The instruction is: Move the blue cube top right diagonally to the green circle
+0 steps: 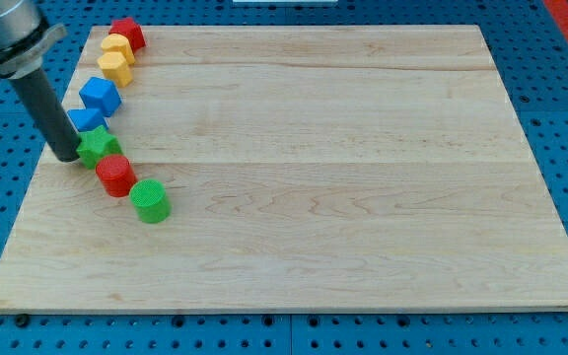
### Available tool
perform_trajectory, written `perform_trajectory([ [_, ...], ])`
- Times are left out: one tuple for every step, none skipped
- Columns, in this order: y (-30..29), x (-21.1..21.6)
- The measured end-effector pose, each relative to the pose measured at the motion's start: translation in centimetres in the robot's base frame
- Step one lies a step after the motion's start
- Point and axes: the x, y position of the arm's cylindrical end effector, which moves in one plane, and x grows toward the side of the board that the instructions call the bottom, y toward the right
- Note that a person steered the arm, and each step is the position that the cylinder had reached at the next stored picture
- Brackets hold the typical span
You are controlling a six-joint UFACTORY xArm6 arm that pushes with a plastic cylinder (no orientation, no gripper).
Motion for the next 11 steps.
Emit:
perform_trajectory([
  [-0.8,0.0],
  [-6.2,0.0],
  [-6.2,-2.4],
  [-4.2,-8.8],
  [-3.7,-12.1],
  [-3.7,-12.1],
  [-3.0,-11.5],
  [-0.2,-10.5],
  [3.9,-9.0],
  [4.3,-7.4],
  [4.6,-7.0],
])
